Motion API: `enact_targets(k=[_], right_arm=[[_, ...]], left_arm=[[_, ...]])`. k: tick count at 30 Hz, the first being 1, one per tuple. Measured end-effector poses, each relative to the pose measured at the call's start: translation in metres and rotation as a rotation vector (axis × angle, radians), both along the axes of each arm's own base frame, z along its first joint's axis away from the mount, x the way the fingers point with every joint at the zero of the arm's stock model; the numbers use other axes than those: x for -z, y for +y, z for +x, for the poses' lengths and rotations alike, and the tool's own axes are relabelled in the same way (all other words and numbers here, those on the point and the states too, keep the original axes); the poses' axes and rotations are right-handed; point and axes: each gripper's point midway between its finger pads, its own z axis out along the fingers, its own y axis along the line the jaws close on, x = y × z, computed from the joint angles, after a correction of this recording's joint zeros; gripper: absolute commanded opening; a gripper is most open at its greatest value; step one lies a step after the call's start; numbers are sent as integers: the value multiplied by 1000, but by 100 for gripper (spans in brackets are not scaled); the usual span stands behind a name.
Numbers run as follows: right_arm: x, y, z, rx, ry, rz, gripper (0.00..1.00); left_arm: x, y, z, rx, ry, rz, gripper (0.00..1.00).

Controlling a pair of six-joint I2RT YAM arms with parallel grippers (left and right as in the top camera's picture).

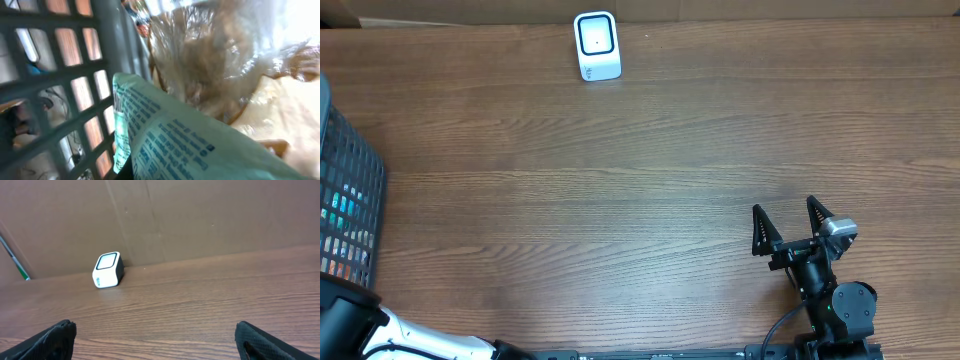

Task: Scan the item barcode
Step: 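Grasp the teal snack pack in the basket with the left gripper, then carry the teal pack out and drop it on the table center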

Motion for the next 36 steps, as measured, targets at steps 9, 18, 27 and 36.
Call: enact_targets(k=[9,18,27,36], right_arm=[[0,0,0,0,0,0,100],[0,0,0,0,0,0,100],[0,0,0,0,0,0,100],[0,0,0,0,0,0,100]], left_arm=[[-91,10,28,19,-173,113,4],[-246,-65,108,251,-711,292,4],[-321,-280,162,821,-953,161,4],[-233,-412,179,1210,-618,-44,4]])
